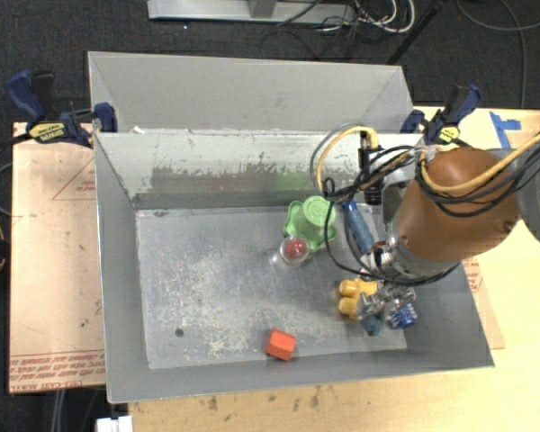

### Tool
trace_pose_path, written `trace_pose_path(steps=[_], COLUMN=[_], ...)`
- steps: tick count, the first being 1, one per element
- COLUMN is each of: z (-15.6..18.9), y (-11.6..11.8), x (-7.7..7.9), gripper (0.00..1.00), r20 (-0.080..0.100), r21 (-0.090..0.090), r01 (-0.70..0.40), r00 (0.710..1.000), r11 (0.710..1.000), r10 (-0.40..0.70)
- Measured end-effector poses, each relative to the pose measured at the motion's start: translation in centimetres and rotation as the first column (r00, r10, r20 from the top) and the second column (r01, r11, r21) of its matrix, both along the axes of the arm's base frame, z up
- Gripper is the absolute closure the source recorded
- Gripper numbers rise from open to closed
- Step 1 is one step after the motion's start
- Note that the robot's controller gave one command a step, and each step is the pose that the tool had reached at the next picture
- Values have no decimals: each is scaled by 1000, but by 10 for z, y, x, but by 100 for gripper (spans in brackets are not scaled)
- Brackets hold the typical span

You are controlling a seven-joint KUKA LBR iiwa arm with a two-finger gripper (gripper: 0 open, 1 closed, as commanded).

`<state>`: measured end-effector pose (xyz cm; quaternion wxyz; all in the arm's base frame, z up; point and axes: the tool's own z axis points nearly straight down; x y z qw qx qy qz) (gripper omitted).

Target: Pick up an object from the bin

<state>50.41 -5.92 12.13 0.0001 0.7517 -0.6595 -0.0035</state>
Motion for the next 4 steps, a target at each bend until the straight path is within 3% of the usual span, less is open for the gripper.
trace_pose_path(steps=[1,2,3,4], z=[3,0,87,-4], y=[3,0,-2,13], x=[-3,-5,-2,-8], gripper=[100,100,100,100], r20=[3,3,12,1], r21=[-1,-2,-2,0], r01=[1,152,167,-65], r00=[1000,988,986,998], r11=[1000,988,986,998], r10=[-1,-152,-166,65])
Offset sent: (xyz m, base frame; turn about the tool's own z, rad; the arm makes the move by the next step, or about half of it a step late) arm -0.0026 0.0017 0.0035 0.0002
